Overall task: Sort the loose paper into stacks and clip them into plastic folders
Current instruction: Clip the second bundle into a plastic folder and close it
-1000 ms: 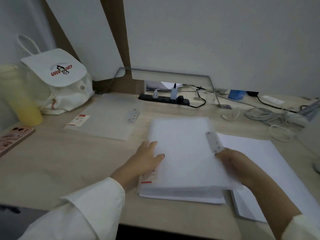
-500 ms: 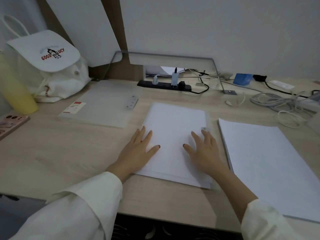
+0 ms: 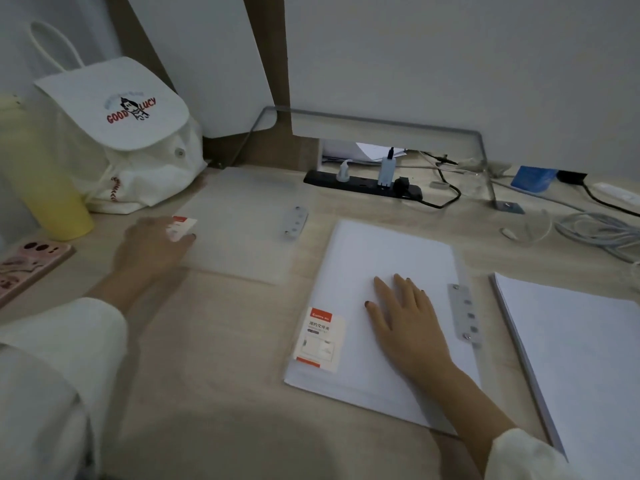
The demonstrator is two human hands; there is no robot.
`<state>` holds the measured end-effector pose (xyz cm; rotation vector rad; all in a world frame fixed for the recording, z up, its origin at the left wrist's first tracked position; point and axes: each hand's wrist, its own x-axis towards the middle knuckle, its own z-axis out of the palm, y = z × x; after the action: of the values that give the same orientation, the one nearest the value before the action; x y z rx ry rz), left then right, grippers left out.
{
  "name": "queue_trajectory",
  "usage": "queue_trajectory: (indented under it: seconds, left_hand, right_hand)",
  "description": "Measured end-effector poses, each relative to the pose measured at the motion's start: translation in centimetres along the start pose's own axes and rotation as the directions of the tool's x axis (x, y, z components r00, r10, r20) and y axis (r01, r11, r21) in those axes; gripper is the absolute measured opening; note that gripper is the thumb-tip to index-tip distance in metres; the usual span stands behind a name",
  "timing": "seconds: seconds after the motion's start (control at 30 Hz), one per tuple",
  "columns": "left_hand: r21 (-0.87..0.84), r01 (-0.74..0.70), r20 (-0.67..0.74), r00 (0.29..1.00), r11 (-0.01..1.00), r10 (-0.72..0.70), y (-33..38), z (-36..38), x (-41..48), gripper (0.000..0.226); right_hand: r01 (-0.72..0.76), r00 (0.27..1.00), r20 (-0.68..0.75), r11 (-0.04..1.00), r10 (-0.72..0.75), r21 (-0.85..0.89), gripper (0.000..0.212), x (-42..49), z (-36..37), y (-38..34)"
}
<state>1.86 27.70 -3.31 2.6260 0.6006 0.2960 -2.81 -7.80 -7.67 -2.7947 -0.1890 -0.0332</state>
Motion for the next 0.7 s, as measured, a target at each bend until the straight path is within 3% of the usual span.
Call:
queue_trajectory:
  seconds: [0.1,0.17,0.23,0.4,0.53,0.7]
  left_hand:
    - [-0.010,0.214,0.158,0.965,0.977,-0.210,-2.4,0.1,3.3,0.087]
    - [-0.021,0.277,0.247,0.932,0.961,-0.264,-2.8,0.3,4.4,0.107]
    - [-0.088,0.312,0.295,0.915,0.946,-0.275,-2.7,0.4,5.2,0.112]
    - [-0.384,0.395,0.484,0.856,0.835,-0.183,-1.9,-0.1,5.0,0.083]
    - [-0.692,0.518,0.565,0.822,0.503,-0.069,-0.9,-1.2,2.4,0.038]
    - [-0.858,0.402,0.433,0.901,0.321,0.029,0.5,-4.8,-1.6,0.009]
  right_hand:
    - [-0.016,1.000,-0.009,1.000,0.016,-0.001,0.064,0.5,0.3,-0.1]
    - [-0.023,1.000,-0.017,1.000,0.023,-0.010,0.073,0.7,0.6,0.0]
    - [-0.032,0.999,-0.020,0.999,0.032,-0.015,0.075,0.9,0.8,0.0]
    - [-0.045,0.999,-0.026,0.998,0.044,-0.038,0.079,0.9,0.7,-0.2]
    - [-0.053,0.999,-0.004,0.998,0.053,-0.034,0.056,0.9,0.5,-0.3]
    - [-0.044,0.999,0.015,0.999,0.044,0.028,0.055,0.9,0.2,-0.2]
